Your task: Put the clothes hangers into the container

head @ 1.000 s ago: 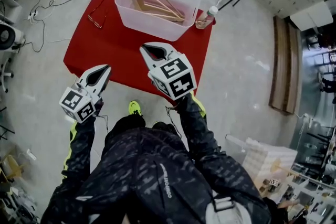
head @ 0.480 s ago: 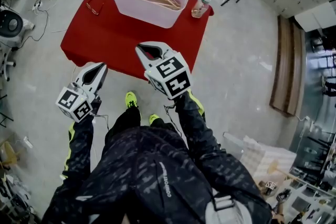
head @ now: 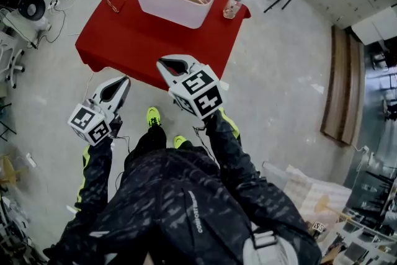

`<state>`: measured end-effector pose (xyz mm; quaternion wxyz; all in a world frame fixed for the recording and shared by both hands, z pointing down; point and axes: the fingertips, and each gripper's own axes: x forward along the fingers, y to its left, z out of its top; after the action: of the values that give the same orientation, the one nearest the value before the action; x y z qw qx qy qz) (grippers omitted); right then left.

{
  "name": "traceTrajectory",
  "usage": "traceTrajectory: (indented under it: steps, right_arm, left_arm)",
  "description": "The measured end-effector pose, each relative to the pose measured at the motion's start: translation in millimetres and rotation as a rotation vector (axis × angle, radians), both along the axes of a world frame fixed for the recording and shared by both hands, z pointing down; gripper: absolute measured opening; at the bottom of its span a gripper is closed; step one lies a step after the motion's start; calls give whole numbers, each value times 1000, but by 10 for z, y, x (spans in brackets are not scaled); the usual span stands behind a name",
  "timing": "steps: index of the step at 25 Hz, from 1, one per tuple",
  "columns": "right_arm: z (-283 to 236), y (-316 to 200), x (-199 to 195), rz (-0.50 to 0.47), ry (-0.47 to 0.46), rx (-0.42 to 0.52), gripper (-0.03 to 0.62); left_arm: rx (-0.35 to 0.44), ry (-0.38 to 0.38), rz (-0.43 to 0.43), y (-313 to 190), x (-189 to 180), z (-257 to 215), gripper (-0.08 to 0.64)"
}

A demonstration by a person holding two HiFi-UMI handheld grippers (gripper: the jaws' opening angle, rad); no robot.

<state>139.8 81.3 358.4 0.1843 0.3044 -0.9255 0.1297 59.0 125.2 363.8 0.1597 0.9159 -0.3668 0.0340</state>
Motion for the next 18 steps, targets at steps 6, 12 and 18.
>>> traceTrajectory:
  steps: [6,12,18]
  right_arm:
    - [-49,471,163,-38,-16,7,15]
    - [45,897,294,-87,-14,-6,15]
    - [70,1146,271,-113,-21,5,17]
  left_arm:
    - [19,-11,-17,459,231,-72,12]
    - [10,-2,-53,883,411,-11,12]
    - [11,-8,-70,1143,429,12,12]
